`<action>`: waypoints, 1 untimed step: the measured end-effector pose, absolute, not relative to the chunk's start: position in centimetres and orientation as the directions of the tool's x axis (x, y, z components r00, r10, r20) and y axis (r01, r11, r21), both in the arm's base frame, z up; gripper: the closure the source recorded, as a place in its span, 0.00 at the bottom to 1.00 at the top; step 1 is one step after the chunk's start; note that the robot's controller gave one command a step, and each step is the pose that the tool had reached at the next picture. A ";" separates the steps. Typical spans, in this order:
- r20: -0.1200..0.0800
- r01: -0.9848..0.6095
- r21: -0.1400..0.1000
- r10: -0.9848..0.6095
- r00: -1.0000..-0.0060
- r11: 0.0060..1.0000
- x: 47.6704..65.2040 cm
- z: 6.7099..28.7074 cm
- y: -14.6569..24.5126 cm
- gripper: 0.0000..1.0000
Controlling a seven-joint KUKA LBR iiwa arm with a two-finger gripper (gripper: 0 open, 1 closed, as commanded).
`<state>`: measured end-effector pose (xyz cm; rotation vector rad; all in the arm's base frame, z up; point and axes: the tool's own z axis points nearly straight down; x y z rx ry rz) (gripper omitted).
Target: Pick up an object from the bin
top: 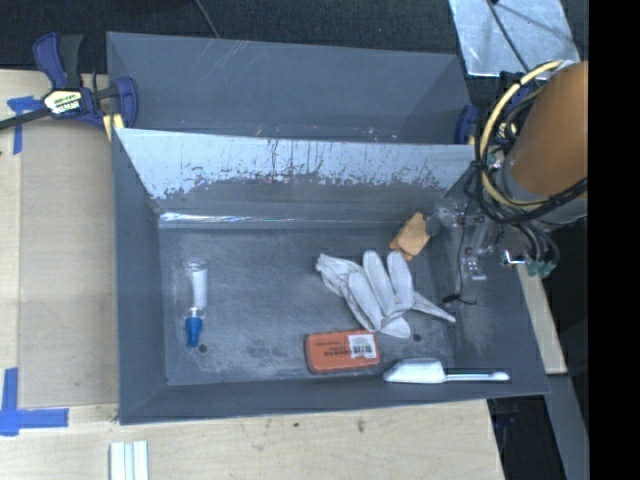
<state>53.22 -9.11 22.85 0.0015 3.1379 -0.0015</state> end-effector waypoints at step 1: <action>-0.013 0.034 -0.002 0.034 -0.999 0.999 55.3 18.8 -8.7 0.00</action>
Offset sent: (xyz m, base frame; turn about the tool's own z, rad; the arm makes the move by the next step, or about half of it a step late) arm 0.0370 0.0297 -0.1308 0.0207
